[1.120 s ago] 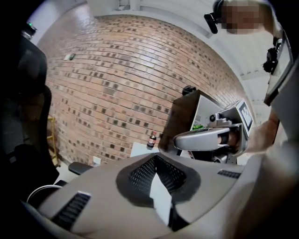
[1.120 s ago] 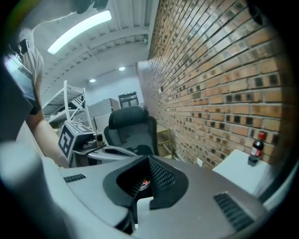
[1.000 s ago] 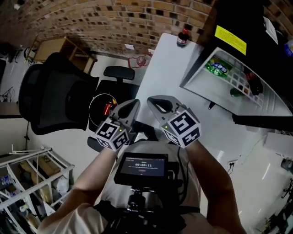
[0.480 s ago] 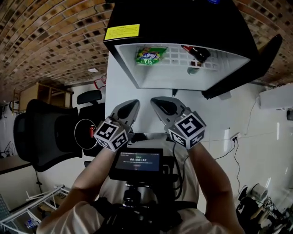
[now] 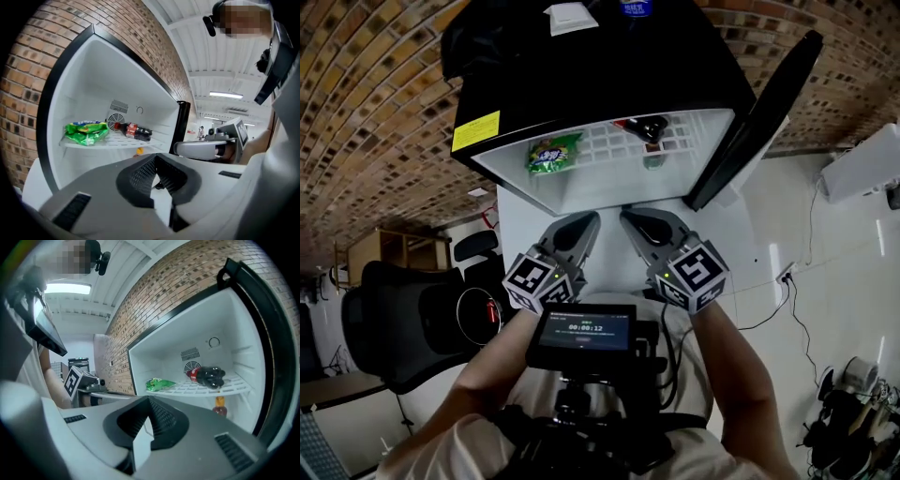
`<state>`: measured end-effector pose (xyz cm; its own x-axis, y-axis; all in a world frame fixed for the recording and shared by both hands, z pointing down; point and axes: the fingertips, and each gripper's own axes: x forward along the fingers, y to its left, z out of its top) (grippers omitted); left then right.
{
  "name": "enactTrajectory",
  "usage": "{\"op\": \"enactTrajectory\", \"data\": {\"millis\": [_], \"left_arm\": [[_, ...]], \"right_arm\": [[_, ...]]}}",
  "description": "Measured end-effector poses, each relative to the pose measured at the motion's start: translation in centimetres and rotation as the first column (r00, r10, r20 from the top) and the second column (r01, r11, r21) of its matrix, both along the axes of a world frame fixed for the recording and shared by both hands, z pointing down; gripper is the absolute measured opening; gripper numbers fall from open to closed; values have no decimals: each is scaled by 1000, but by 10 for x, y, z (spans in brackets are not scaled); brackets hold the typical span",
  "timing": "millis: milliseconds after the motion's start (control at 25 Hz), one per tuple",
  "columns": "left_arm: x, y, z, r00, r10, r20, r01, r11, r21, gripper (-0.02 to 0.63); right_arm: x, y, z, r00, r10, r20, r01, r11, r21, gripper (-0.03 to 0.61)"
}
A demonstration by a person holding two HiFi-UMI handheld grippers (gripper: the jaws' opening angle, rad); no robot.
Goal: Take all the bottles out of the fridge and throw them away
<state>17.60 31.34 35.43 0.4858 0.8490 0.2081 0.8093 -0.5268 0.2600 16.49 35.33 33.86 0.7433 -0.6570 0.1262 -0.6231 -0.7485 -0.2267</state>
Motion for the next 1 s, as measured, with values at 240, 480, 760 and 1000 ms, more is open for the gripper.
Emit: {"op": "enactTrajectory", "data": {"millis": [240,480,760,1000], "left_arm": [[-1,19,-5,999,47,-19,-46,999,8,0],[-15,32,-10,996,85,-28,-85,996,-5,0],[-19,15,-13,997,65,-35,-65,998,-6,1],[-16,-6,-5,999,35,-11,-35,999,0,16]], "right_arm": [[2,28,-5,998,53,-31,-53,999,6,2],[2,33,-10,997,59,-42,-59,998,6,1],[4,12,-12,999,2,-47,-2,1000,4,1],[8,-5,-9,999,-17,-45,17,1000,7,1]]}}
